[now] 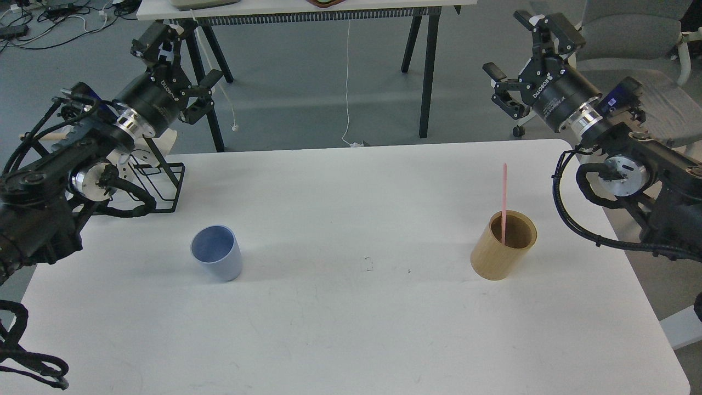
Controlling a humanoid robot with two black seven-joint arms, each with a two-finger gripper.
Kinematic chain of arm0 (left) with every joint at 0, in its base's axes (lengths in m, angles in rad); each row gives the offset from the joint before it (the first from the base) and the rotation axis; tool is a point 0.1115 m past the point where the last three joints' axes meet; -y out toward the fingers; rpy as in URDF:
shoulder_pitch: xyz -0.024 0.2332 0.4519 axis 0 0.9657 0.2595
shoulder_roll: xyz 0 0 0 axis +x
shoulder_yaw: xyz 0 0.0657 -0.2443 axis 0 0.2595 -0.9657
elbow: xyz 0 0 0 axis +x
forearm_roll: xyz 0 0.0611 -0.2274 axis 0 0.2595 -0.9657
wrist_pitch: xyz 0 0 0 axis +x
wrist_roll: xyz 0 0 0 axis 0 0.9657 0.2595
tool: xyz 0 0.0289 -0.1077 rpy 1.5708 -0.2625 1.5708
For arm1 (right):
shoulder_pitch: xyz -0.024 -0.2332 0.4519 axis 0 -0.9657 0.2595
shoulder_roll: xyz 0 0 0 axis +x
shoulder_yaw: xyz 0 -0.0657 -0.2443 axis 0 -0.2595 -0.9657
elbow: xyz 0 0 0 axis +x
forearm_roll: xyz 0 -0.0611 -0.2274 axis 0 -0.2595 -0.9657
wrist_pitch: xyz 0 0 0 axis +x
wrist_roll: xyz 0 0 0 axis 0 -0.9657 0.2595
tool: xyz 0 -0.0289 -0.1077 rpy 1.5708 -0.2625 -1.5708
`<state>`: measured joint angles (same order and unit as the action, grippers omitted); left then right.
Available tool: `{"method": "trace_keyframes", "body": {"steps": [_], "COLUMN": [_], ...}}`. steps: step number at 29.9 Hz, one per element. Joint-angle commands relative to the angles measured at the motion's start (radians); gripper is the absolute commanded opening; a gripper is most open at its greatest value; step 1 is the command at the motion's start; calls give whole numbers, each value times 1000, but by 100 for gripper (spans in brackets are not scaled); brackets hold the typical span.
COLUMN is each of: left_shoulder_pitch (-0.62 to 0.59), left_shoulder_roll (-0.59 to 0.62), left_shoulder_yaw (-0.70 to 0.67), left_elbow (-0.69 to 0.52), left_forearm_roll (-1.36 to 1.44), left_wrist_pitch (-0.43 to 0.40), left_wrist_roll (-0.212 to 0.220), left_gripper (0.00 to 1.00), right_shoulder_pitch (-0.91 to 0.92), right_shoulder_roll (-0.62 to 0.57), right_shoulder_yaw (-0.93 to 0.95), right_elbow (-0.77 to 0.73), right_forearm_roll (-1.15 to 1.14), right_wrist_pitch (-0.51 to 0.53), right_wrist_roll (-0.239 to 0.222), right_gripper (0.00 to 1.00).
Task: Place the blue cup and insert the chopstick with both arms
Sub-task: 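Reach the left gripper down to the blue cup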
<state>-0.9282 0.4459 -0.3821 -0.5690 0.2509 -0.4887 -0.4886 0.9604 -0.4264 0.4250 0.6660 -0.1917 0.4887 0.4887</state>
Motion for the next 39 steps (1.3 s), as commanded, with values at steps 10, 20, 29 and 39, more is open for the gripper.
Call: {"method": "trace_keyframes", "body": {"steps": [10,20,29,39], "left_shoulder_pitch": [-7,-93,-221,-281], "left_shoulder_roll": [43,141,355,475], "left_shoulder_yaw": [3,5,96,423], "left_elbow": [-17,-233,-509,-661], "left_forearm_roll": [14,232,752,1327], "left_wrist_pitch": [0,0,0,0], "left_wrist_roll": [0,0,0,0], "left_gripper": [100,100,100,100], "right_shoulder_pitch": [-8,-22,-25,-52], "right_shoulder_roll": [-9,-43,-86,-95], "right_shoulder_yaw": [1,1,9,11], "right_elbow": [0,0,-2,-3], "right_forearm_roll": [0,0,0,0], "right_wrist_pitch": [0,0,0,0], "right_wrist_roll": [0,0,0,0], "right_gripper": [99,99,99,99]}}
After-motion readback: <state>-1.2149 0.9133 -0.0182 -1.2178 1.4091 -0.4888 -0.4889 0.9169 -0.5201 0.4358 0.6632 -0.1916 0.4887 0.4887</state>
